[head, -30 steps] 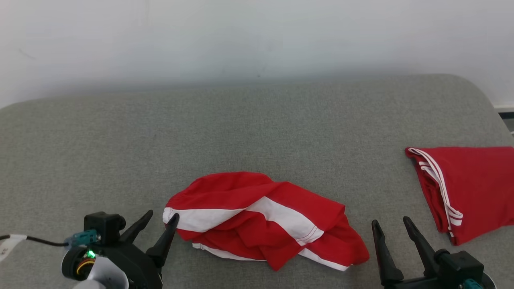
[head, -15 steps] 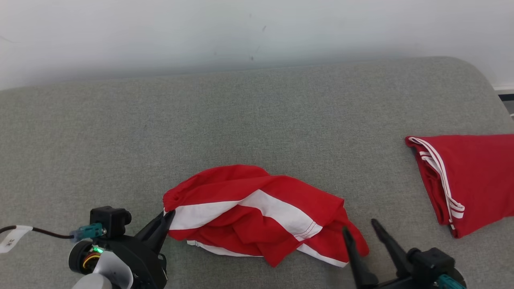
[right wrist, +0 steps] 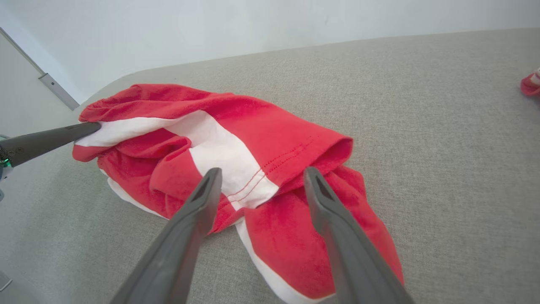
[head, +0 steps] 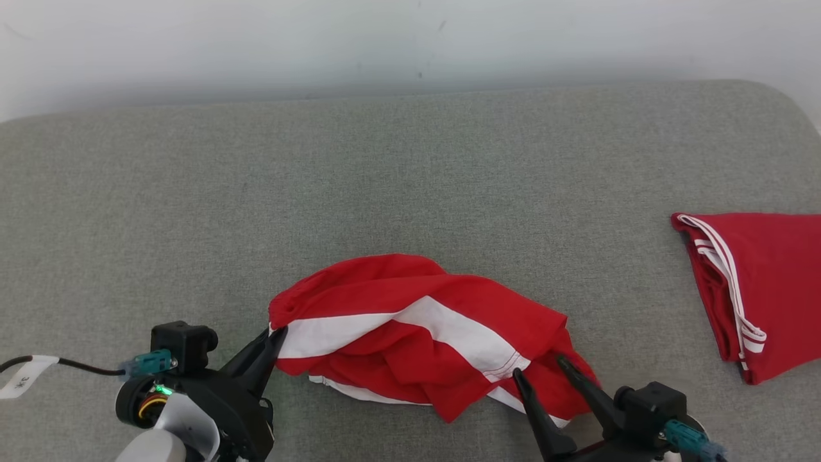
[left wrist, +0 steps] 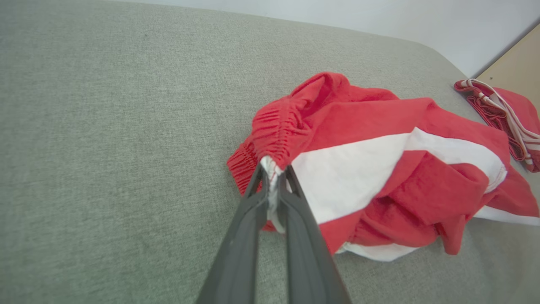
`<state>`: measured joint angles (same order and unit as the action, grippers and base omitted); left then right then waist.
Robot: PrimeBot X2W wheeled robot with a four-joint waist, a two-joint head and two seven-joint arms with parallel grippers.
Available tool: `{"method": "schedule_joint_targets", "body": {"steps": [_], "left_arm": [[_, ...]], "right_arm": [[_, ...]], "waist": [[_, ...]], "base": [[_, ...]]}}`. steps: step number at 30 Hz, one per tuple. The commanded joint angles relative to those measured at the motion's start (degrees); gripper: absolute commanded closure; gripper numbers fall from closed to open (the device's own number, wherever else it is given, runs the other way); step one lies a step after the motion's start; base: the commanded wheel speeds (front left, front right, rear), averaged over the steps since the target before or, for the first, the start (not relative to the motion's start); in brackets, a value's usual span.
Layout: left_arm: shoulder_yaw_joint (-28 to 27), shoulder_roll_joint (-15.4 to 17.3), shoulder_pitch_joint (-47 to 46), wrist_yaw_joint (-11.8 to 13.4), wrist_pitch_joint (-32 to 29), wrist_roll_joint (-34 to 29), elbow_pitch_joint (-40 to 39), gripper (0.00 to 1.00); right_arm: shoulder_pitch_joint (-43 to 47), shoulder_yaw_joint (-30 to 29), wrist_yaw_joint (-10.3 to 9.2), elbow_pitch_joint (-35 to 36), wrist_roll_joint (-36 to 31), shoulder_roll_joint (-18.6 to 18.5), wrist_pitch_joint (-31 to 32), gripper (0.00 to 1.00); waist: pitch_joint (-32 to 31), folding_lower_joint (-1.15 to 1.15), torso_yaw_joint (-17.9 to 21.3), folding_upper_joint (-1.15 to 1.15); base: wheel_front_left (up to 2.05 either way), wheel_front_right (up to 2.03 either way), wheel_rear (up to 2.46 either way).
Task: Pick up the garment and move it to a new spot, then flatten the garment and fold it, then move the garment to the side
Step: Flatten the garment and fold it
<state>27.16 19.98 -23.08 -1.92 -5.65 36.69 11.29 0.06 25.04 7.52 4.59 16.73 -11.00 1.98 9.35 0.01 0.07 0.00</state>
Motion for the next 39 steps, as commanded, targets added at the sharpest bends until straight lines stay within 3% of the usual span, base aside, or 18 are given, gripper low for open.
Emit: {"method": "schedule_joint_targets", "body": {"steps": [1, 9, 10, 11, 12, 19, 26, 27, 28, 29, 39], "left_arm": [[0.2, 0.0, -0.8, 0.2, 0.2, -0.3, 0.0, 1.00], [0.8, -0.3, -1.6, -0.1, 0.7, -0.6, 0.2, 1.00], [0.9, -0.4, -1.7, -0.1, 0.7, -0.6, 0.2, 1.00], [0.9, -0.4, -1.7, -0.1, 0.8, -0.6, 0.3, 1.00], [0.9, -0.4, -1.8, 0.0, 1.0, -0.6, 0.3, 1.00], [0.3, -0.4, -1.6, 0.5, 2.3, -0.4, 0.2, 1.00], [0.2, 0.0, -0.4, 1.1, 2.7, 0.0, 0.4, 1.00], [0.2, 0.1, -0.2, 1.2, 2.7, 0.0, 0.5, 1.00], [0.2, 0.1, -0.1, 1.2, 2.8, 0.1, 0.5, 1.00], [0.1, 0.2, 0.1, 1.3, 2.9, 0.3, 0.5, 1.00], [0.1, 0.7, 2.1, 2.0, 3.1, 0.9, 0.7, 1.00]], "right_arm": [[-0.6, 0.3, -0.05, -0.8, 0.7, -0.3, 0.0, 0.00], [-4.6, 2.9, -0.05, -5.6, 2.1, 0.0, -1.5, 0.00], [-5.1, 3.4, -0.05, -5.8, 2.0, -0.1, -1.8, 0.41], [-5.3, 3.9, -0.05, -5.9, 2.3, -0.1, -2.1, 0.59], [-5.6, 4.3, -0.05, -5.9, 2.2, -0.2, -2.3, 1.00], [-5.9, 4.6, -0.05, -5.1, 3.4, -1.5, -3.0, 1.00], [-3.9, -1.2, -0.05, -2.5, 0.9, -0.7, -5.3, 1.00], [-3.7, -2.3, -0.05, -1.9, 0.1, -0.5, -5.8, 0.84], [-3.4, -3.7, -0.05, -1.2, -0.6, -0.2, -6.2, 0.21], [-3.1, -4.8, -0.05, -0.4, -1.4, 0.1, -6.7, 0.00], [-1.8, -14.2, -0.05, 6.7, -9.4, 0.9, -8.5, 0.00]], "waist": [[0.3, -0.01, -0.3, 0.00], [1.5, -0.01, -1.2, 0.00], [1.6, -0.01, -1.3, 0.00], [1.7, -0.01, -1.3, 0.00], [1.8, -0.01, -1.3, 0.00], [1.7, -0.01, -1.2, 0.00], [0.7, -0.01, -0.8, 0.00], [0.4, -0.01, -0.6, 0.00], [0.2, -0.01, -0.5, 0.00], [-0.1, -0.01, -0.3, 0.00], [-2.5, -0.01, 1.0, 0.00]], "base": [[0.00, 0.00, 0.00], [0.00, 0.00, 0.00], [0.00, 0.00, 0.00], [0.00, 0.00, 0.00], [0.00, 0.00, 0.00], [0.00, 0.00, 0.00], [0.00, 0.00, 0.00], [0.00, 0.00, 0.00], [0.00, 0.00, 0.00], [0.00, 0.00, 0.00], [0.00, 0.00, 0.00]]}}
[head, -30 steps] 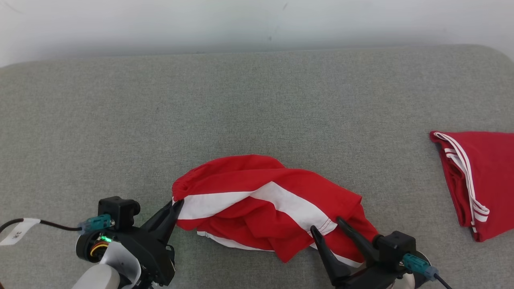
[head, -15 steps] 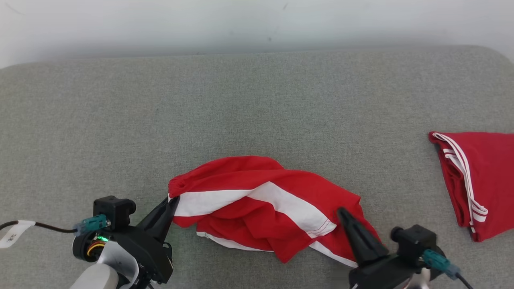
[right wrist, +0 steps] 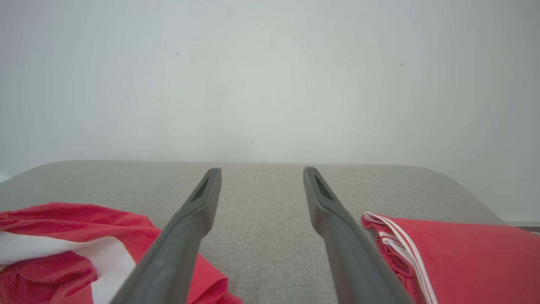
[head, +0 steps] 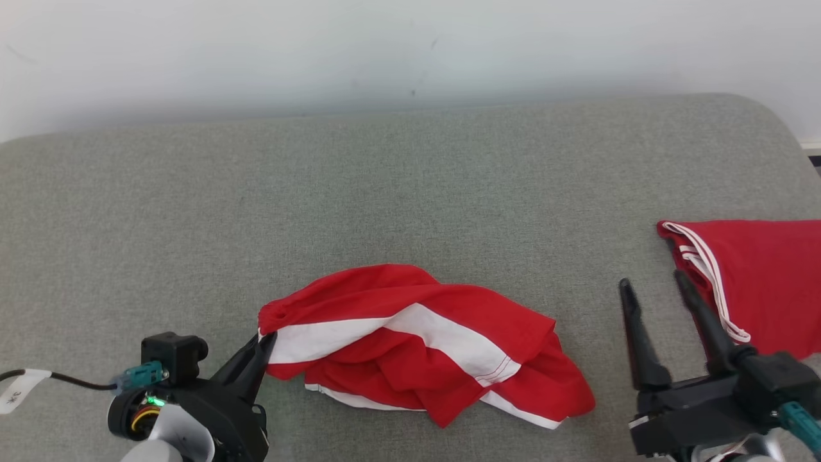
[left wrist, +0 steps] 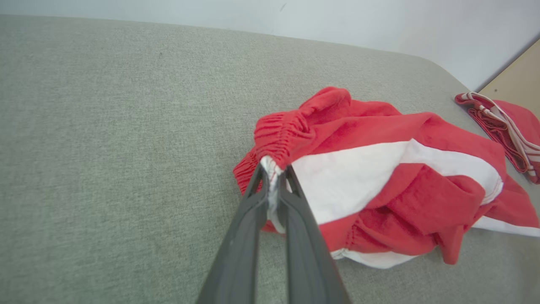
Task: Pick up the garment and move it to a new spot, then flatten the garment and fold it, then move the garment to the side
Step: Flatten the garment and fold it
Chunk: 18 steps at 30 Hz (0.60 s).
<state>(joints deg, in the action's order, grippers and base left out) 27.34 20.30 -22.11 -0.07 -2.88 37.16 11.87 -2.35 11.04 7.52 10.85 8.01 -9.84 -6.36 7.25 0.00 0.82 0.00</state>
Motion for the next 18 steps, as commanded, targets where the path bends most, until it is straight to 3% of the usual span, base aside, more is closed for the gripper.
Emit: {"method": "schedule_joint_targets", "body": {"steps": [1, 10, 18], "left_arm": [[-0.1, 0.4, 1.3, 0.2, 0.3, 0.5, 0.1, 1.00], [0.3, 0.7, 2.6, 0.6, 0.0, 1.1, 0.0, 1.00], [0.8, 0.7, 3.9, 0.8, -0.3, 1.5, 0.2, 1.00]], "right_arm": [[0.8, -0.9, -0.05, 1.2, -1.2, -0.4, 0.0, 0.00], [4.9, -1.5, -0.05, 4.6, -1.7, -1.2, 3.6, 0.00], [9.2, 0.3, -0.05, 5.2, -0.6, 0.4, 4.6, 0.00]], "waist": [[-0.6, 0.00, 0.4, 0.00], [-2.2, 0.00, 0.6, 0.00], [-3.9, 0.00, 0.7, 0.00]], "base": [[0.00, 0.00, 0.00], [0.00, 0.00, 0.00], [0.00, 0.00, 0.00]]}}
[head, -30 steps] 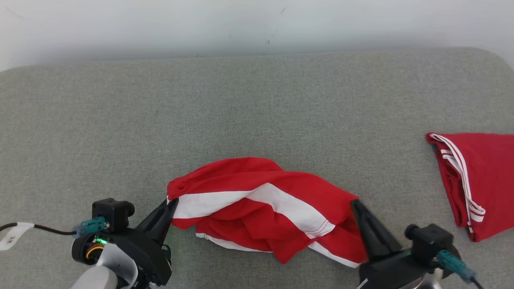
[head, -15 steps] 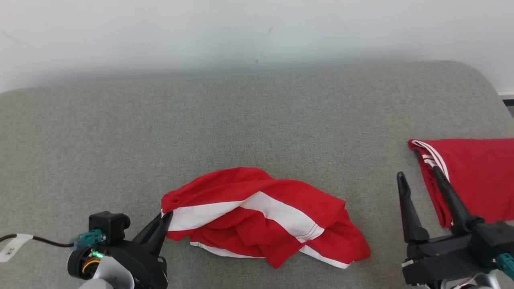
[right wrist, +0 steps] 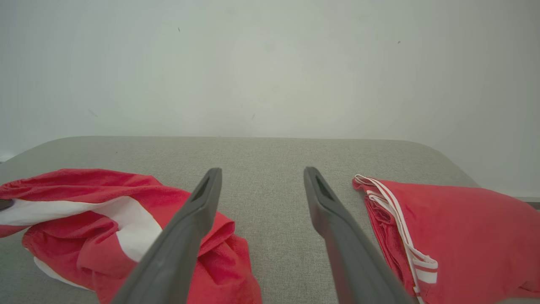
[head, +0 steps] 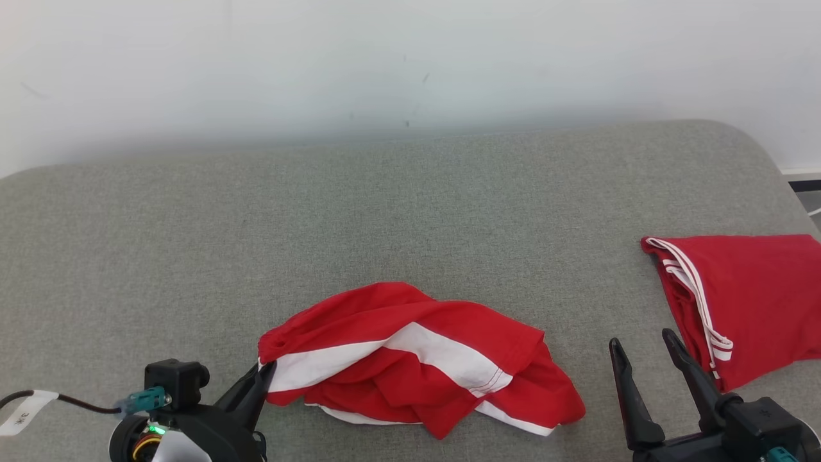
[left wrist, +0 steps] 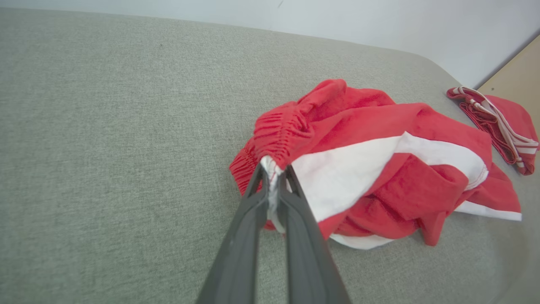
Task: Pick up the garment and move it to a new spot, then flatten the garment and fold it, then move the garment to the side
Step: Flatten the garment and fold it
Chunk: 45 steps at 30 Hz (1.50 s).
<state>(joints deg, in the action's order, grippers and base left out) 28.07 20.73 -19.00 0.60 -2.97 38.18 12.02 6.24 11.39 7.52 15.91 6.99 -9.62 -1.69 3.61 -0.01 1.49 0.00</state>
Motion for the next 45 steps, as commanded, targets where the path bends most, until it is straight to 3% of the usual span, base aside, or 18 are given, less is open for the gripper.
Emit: {"method": "schedule_joint_targets", "body": {"steps": [1, 19, 29, 45], "left_arm": [[0.1, 0.4, 0.8, 0.2, -0.2, 0.4, 0.1, 1.00], [0.9, 1.0, 0.9, 0.8, -0.8, 0.5, -0.8, 1.00], [1.4, 0.4, -1.2, 0.8, -0.5, 0.0, -1.1, 1.00], [2.7, -1.4, -4.6, -0.5, 1.0, -0.4, 0.5, 1.00]], "right_arm": [[0.8, 0.0, -0.05, 0.2, 0.4, 0.2, -0.1, 0.00], [1.0, 1.3, -0.05, -0.6, 2.0, 0.4, 0.7, 0.00], [-2.4, 9.1, -0.05, -7.6, 8.5, -2.4, 8.0, 0.00], [-12.5, 16.8, -0.06, -18.6, 12.1, -3.8, 4.0, 0.00]], "waist": [[-0.4, 0.01, 0.1, 0.00], [-0.5, 0.01, 0.2, 0.00], [2.8, 0.01, -1.2, 0.00], [7.5, 0.01, -4.0, 0.00]], "base": [[0.00, 0.00, 0.00], [0.00, 0.00, 0.00], [0.00, 0.00, 0.00], [0.00, 0.00, 0.00]]}}
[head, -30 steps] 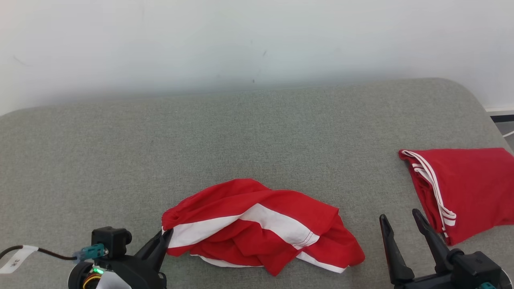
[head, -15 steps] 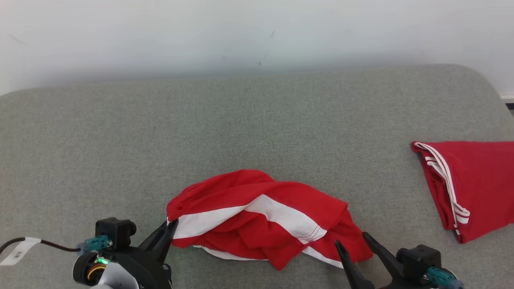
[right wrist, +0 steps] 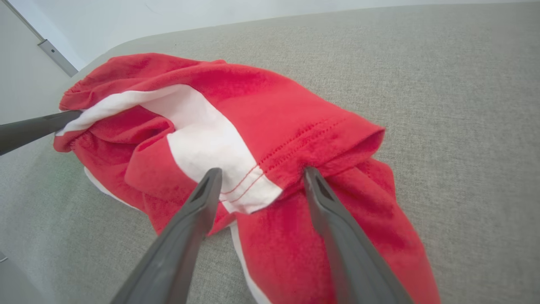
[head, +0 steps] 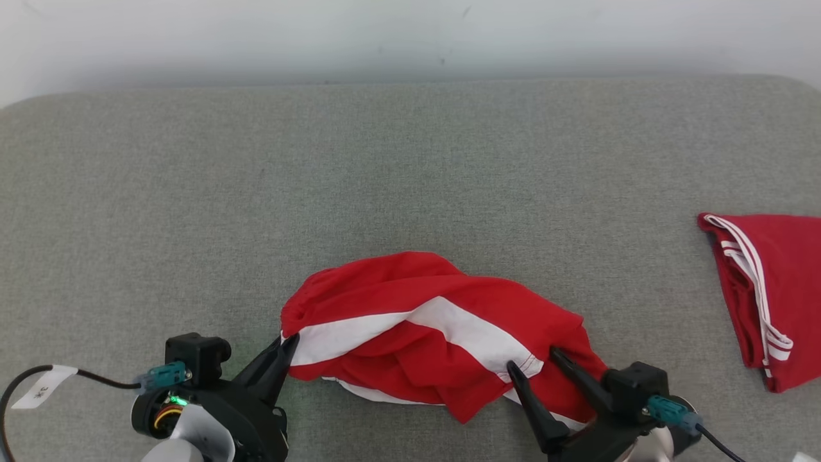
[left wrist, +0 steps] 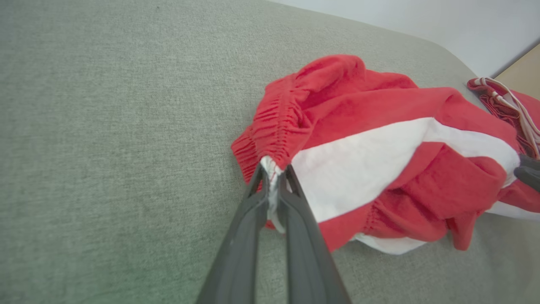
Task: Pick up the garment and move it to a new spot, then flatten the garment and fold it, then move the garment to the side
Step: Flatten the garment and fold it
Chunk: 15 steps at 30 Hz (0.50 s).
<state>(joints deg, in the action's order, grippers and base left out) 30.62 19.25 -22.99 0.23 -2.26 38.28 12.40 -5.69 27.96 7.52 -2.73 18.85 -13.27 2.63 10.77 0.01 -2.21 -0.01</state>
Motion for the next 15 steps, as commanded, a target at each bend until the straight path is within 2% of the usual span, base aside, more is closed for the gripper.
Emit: {"method": "schedule_joint_targets", "body": {"steps": [1, 3, 4, 5, 6, 10, 15], "left_arm": [[0.2, 0.0, -0.7, -0.1, 0.3, -0.6, 0.3, 1.00], [0.3, -0.1, -0.9, -0.2, 0.5, -0.6, 0.5, 1.00], [0.3, -0.1, -1.1, -0.3, 0.6, -0.6, 0.6, 1.00], [0.3, -0.2, -1.4, -0.4, 0.6, -0.6, 0.7, 1.00], [0.3, -0.2, -1.6, -0.4, 0.8, -0.6, 0.8, 1.00], [0.1, -0.4, -2.1, -0.2, 1.6, -0.7, 0.4, 1.00], [-1.5, 0.2, -2.5, 0.3, 2.7, 0.3, -2.2, 1.00]], "right_arm": [[-1.0, 0.6, -0.06, -0.5, 0.4, 0.0, -0.6, 0.00], [-2.0, 1.9, -0.06, -1.4, 0.8, 0.0, -1.0, 0.00], [-2.5, 2.4, -0.06, -1.7, 1.2, 0.1, -1.4, 0.45], [-2.9, 3.1, -0.06, -1.9, 1.5, 0.0, -1.8, 0.58], [-3.3, 3.5, -0.06, -1.9, 1.5, -0.1, -2.2, 1.00], [-3.7, 4.1, -0.06, -1.6, 2.1, -0.5, -3.1, 1.00], [-3.1, 1.8, -0.06, 0.8, 1.4, -0.9, -4.2, 1.00]], "waist": [[0.6, -0.01, -0.4, 0.01], [0.9, -0.01, -0.6, 0.01], [1.0, -0.01, -0.6, 0.01], [1.1, -0.01, -0.7, 0.01], [1.1, -0.01, -0.7, 0.01], [1.2, -0.01, -0.7, 0.01], [0.7, -0.01, -0.3, 0.01]], "base": [[0.00, 0.00, 0.00], [0.00, 0.00, 0.00], [0.00, 0.00, 0.00], [0.00, 0.00, 0.00], [0.00, 0.00, 0.00], [0.00, 0.00, 0.00], [0.00, 0.00, 0.00]]}}
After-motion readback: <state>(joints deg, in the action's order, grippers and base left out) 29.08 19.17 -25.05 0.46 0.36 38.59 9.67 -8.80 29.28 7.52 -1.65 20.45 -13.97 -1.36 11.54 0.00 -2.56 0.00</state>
